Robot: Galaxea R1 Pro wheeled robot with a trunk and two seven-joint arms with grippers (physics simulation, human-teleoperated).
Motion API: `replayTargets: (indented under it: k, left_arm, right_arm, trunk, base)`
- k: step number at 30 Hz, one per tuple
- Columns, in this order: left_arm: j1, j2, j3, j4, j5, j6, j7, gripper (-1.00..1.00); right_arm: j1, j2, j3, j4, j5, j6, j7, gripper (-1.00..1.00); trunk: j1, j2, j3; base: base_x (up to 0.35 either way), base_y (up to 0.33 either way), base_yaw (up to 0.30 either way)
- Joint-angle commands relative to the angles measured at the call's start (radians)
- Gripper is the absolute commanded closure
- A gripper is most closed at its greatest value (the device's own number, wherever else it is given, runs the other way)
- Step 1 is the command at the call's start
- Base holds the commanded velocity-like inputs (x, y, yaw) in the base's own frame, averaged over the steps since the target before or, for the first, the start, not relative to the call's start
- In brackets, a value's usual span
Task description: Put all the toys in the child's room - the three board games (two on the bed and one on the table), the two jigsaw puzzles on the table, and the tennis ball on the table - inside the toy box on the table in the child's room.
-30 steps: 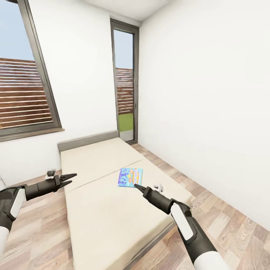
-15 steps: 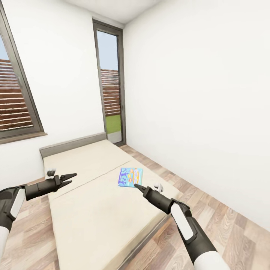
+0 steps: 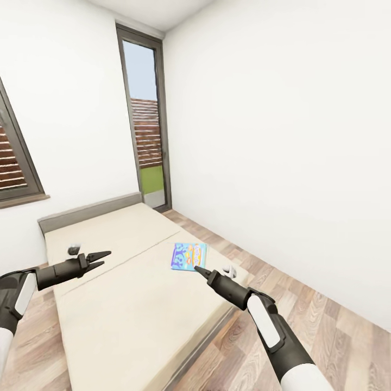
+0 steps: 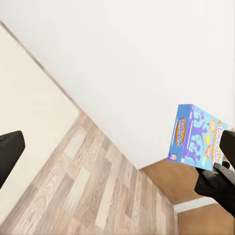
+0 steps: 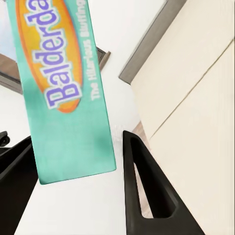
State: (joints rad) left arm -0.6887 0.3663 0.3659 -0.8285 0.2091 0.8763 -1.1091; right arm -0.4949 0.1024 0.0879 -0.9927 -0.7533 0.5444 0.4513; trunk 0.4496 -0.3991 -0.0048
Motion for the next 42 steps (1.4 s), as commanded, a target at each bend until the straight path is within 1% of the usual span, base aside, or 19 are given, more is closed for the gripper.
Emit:
replayTargets:
  k: [1,24,31,42]
  left_arm:
    - [0.000,0.000,0.000,0.000,0.003,0.006,-0.001,-1.00]
    - [0.000,0.000,-0.001,0.000,0.003,0.006,0.000,-1.00]
    - [0.000,0.000,-0.001,0.000,0.003,0.006,0.000,-1.00]
    - [0.000,0.000,-0.001,0.000,0.003,0.006,0.001,-1.00]
  right_arm:
    - [-0.001,0.000,-0.001,0.000,-0.008,0.006,0.000,1.00]
    - [-0.001,0.000,-0.002,0.001,-0.008,0.006,-0.001,1.00]
    - [-0.001,0.000,-0.002,0.001,-0.008,0.006,-0.001,1.00]
    - [-0.001,0.000,-0.002,0.002,-0.008,0.006,-0.002,1.00]
  trunk:
    - [0.000,-0.001,-0.001]
    - [0.000,-0.001,-0.015]
    - [0.000,-0.001,-0.019]
    - [0.000,-0.001,-0.025]
  base:
    - [0.000,0.000,-0.253]
    - [0.000,0.000,-0.257]
    - [0.000,-0.082,-0.260]
    - [0.000,-0.009,-0.260]
